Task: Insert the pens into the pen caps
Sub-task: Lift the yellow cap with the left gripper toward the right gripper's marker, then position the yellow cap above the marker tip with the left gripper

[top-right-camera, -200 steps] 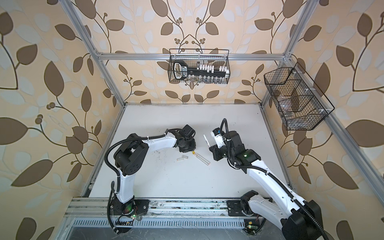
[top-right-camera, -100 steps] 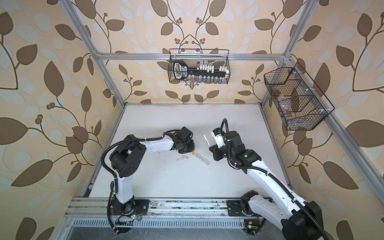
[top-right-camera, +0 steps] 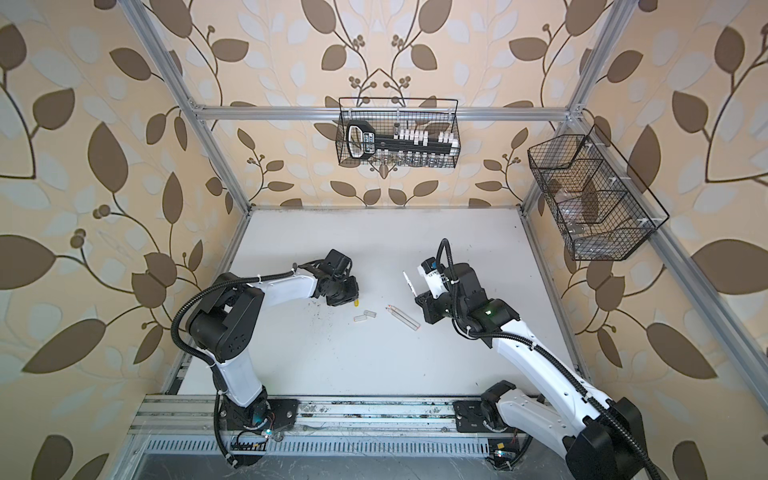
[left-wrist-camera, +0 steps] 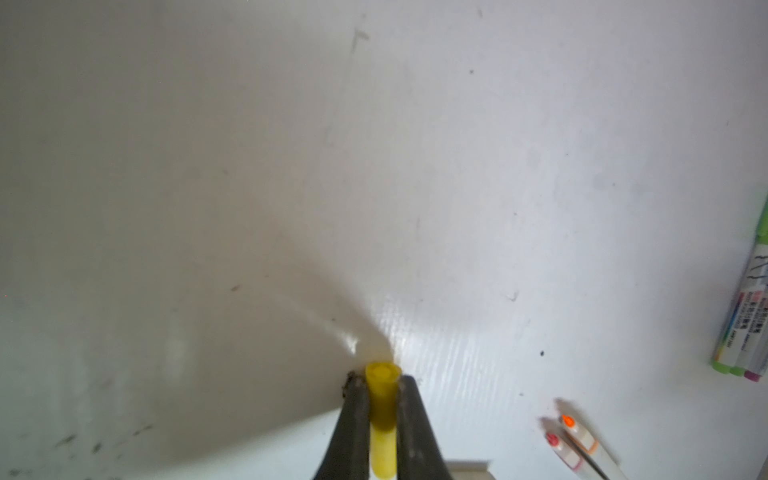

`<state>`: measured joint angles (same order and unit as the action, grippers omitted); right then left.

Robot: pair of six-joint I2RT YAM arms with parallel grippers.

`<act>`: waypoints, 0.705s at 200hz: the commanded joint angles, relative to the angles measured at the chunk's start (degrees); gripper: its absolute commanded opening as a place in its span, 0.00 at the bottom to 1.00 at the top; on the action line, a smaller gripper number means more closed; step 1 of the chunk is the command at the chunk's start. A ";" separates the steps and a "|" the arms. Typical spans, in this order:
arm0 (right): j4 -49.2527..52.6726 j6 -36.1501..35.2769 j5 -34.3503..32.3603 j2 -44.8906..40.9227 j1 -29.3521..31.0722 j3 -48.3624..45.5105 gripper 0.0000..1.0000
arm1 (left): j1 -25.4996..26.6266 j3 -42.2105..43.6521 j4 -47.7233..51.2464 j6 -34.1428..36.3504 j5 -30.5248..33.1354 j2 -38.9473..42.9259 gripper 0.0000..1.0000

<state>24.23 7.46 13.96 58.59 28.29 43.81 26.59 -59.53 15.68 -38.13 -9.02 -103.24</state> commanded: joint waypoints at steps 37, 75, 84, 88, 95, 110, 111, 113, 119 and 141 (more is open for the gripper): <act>-1.36 -0.74 0.70 1.48 3.57 -1.42 0.04 | -2.42 2.46 4.35 9.50 -0.52 5.27 0.11; -7.89 2.46 2.81 4.54 6.91 -3.94 0.04 | -2.57 7.66 -4.07 9.49 -4.53 13.05 0.11; -10.09 3.54 2.89 5.62 8.27 -4.55 0.04 | -2.59 9.42 -6.71 9.05 -5.48 15.26 0.11; -10.99 4.01 2.83 6.17 8.80 -4.73 0.04 | -2.59 10.19 -7.78 8.88 -5.92 16.22 0.11; -12.45 4.81 2.92 7.21 9.83 -4.96 0.04 | -2.59 11.28 -9.26 8.78 -6.54 17.84 0.11; -15.89 6.55 2.75 9.35 11.94 -5.35 0.03 | -2.75 13.46 -11.34 8.65 -7.30 20.43 0.12; -16.06 6.66 2.75 9.44 12.08 -5.38 0.03 | -2.80 13.64 -11.49 8.62 -7.36 21.36 0.12; -16.45 6.88 2.85 9.75 12.30 -5.46 0.03 | -2.84 13.95 -11.76 8.60 -7.52 22.28 0.12; -18.00 7.48 3.01 10.59 13.16 -5.61 0.03 | -3.25 14.88 -12.70 8.41 -8.26 23.66 0.12; -22.68 8.96 3.37 13.84 16.31 -5.63 0.03 | -5.14 18.48 -16.60 6.77 -11.34 27.50 0.12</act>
<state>9.76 13.65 16.08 69.84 41.89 38.89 23.51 -44.10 5.74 -30.50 -16.08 -80.36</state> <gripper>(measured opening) 0.071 0.123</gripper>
